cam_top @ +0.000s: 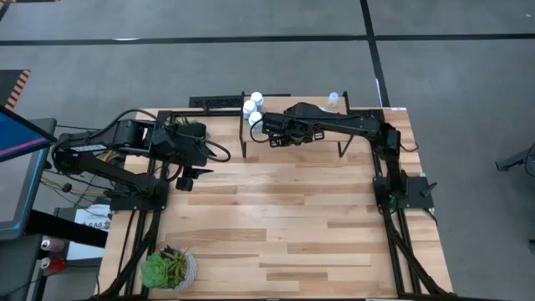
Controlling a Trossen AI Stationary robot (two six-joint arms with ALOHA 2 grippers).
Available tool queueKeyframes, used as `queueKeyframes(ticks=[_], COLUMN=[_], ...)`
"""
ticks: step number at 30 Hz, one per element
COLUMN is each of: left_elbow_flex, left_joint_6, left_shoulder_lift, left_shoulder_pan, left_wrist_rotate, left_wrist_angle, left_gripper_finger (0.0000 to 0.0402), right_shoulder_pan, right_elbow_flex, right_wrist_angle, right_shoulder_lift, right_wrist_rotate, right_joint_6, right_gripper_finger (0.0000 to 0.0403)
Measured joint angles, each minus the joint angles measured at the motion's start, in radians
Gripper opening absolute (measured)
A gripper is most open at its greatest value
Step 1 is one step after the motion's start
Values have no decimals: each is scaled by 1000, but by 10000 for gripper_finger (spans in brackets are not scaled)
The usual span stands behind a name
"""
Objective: Pick and place medicine bottles onto shelf by color
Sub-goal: Put the blue pill bottle on the shelf
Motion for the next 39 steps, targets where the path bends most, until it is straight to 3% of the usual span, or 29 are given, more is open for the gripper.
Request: queueKeyframes(ticks=[14,23,30,33,39], left_elbow_flex=[0,0,0,0,0], left_joint_6=[-4,-4,-4,-5,-11], left_shoulder_lift=[0,0,0,0,0], left_shoulder_pan=[0,0,0,0,0], left_wrist_rotate=[0,0,0,0,0], left_wrist_angle=[0,0,0,0,0], left_gripper_finger=[197,197,197,197,197], right_shoulder_pan=[0,-6,6,10,27], right_elbow_flex=[0,2,81,127,163], right_wrist_angle=[-4,-56,-130,-148,-149], right_shoulder_lift=[-1,-5,-5,-8,-6], right_wrist_rotate=[-6,-52,-104,-182,-488], right_joint_6=[-94,-184,-273,-317,-375], right_gripper_finger=[117,112,112,112,112])
